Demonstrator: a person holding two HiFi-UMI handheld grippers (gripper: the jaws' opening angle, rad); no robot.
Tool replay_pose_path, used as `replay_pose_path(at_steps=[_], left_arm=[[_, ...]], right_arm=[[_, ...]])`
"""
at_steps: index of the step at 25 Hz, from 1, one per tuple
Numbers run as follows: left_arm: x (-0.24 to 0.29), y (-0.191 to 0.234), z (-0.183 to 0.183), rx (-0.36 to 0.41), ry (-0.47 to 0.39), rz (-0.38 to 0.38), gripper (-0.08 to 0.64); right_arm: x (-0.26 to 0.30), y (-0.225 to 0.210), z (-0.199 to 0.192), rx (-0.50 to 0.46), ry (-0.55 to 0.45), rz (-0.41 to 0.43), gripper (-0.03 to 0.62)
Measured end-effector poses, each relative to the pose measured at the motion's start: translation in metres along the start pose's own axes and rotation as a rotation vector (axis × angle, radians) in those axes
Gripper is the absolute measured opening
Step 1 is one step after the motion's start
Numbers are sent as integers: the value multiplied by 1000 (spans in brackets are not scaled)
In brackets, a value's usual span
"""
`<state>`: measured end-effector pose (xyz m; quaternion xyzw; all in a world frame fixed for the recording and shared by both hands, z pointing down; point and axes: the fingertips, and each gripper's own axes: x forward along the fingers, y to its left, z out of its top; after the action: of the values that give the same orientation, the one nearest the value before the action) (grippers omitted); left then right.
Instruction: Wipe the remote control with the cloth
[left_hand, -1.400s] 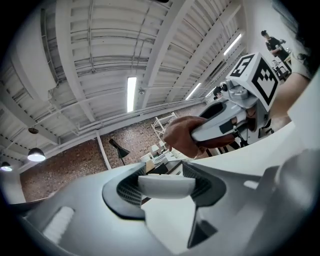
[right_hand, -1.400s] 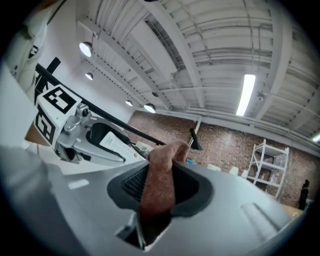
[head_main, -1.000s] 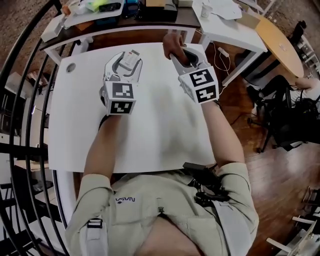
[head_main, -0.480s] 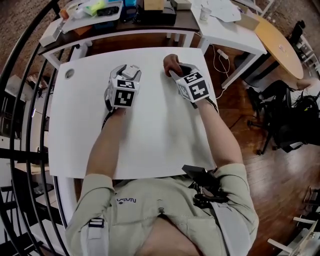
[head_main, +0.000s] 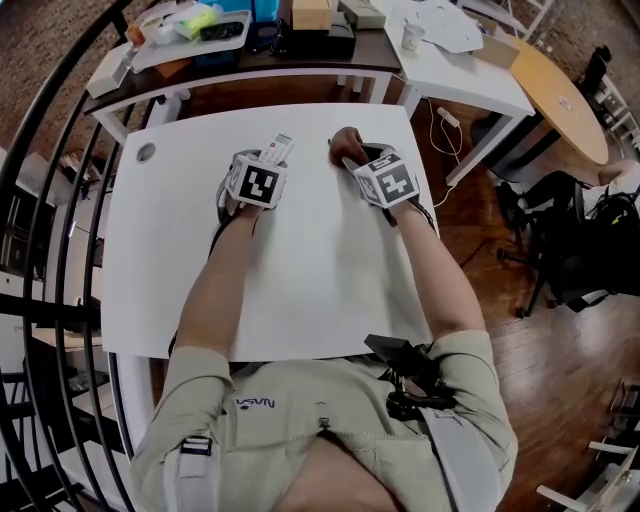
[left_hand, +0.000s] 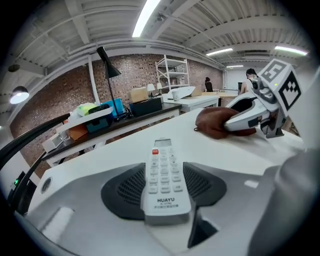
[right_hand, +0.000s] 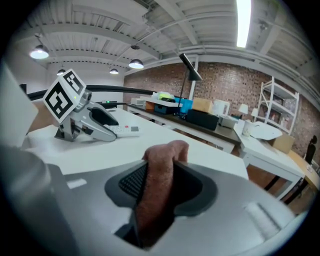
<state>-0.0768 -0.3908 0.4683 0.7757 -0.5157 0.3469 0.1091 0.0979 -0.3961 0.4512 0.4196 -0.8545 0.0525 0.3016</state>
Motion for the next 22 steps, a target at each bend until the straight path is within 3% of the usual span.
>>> replay_pose_path(at_steps=[5,8,10,13,15,19,22], left_arm=[[-8,2,6,2,-35,7,293],[-30,-8,26,-20,-145,-32,295],[-60,-14,48,-37,-269,-55,293],[-134,-19,78,-52,-506,-38,251],[-185,-31,85,-53,-613,-21,184],[-266,-64,85,4,-750,-2,150],[-322,-80,64,-7,-856,23,89]], right_arm=[[-12,-8,6,64,-65,-24,212],[-42,-12,30,94,-171,-72,215],[-72,-6,55,89,-273,-102,215],[-141,21,99,56,-459,-139,120],[-188,45,116,32,-544,-149,16],[-253,82,119,32,-626,-172,5],[-290,116,104,34,-668,-194,5]])
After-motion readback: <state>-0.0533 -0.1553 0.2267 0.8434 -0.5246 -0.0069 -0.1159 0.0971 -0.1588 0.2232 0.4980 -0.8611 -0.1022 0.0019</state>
